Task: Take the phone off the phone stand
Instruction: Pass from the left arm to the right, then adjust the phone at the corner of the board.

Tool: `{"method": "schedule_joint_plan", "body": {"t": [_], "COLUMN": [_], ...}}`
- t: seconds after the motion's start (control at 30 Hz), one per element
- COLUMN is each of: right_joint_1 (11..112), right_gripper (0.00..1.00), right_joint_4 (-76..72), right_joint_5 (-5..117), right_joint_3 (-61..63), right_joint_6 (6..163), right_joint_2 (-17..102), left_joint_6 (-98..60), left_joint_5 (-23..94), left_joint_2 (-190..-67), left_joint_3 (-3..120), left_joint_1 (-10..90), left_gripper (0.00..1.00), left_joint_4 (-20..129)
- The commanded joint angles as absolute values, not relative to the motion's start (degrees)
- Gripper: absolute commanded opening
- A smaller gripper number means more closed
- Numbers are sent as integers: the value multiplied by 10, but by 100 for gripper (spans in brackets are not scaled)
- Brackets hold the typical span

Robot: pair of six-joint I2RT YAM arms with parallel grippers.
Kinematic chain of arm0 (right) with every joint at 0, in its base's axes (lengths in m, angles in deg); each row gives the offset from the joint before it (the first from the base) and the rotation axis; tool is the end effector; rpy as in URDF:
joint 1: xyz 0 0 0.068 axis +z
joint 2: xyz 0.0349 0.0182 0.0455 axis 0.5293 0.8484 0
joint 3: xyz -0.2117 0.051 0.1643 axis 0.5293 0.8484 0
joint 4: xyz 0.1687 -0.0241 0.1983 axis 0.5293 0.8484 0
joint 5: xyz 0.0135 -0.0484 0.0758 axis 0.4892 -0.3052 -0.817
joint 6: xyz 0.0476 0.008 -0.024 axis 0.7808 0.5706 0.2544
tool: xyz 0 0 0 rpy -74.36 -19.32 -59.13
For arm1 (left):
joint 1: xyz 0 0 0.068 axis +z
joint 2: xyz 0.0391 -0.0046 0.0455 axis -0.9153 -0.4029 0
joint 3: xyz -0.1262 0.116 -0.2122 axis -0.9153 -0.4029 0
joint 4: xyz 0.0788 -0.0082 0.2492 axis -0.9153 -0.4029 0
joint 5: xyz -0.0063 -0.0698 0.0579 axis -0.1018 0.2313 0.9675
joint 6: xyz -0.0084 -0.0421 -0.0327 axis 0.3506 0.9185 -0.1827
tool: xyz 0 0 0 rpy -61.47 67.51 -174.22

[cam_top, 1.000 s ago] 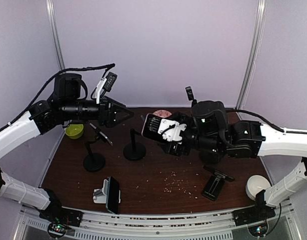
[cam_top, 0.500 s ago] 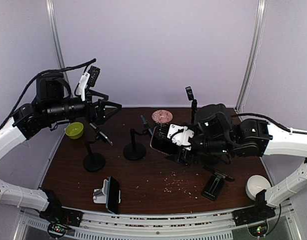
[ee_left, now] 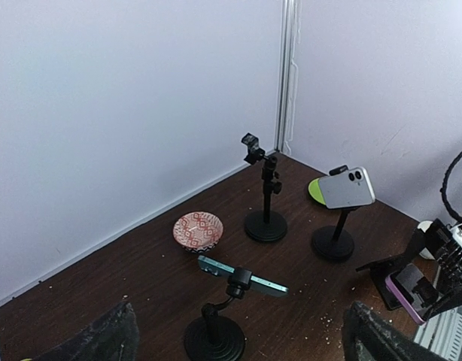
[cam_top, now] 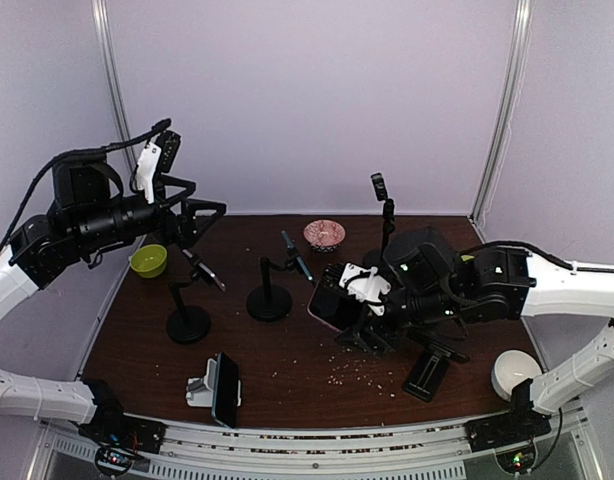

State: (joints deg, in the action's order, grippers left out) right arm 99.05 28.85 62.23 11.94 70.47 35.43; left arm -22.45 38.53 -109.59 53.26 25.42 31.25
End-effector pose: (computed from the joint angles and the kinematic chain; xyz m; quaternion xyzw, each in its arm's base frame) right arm 0.1084 0.2594 0.3149 -0.5539 0.7219 0.2180 0.3529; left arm 0.1565 -0.1393 0.4182 0.2461 0.7278 -0.2946 0.5683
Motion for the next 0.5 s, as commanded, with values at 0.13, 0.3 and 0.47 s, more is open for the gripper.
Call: {"method": "schedule_joint_plan", "body": {"t": [0.13,0.3,0.47], "right_joint_1": [982,974,958], "right_gripper": [42,42,41], "right_joint_4": [250,280,295], "right_joint_5": [640,672,677], "right_joint_3": [137,123,115], "right_joint_6": [834,873,917], "right_joint_2": [368,394,436], "left_joint_6": [-251,-253,-255], "left_joint_5": [425,426,429], "left_joint_2": [-1077,-1080,-1071], "left_joint_3": [521,524,522], "left_joint_1": [258,258,258], "left_gripper": [96,96,95], "left_joint_4": [328,326,326]}}
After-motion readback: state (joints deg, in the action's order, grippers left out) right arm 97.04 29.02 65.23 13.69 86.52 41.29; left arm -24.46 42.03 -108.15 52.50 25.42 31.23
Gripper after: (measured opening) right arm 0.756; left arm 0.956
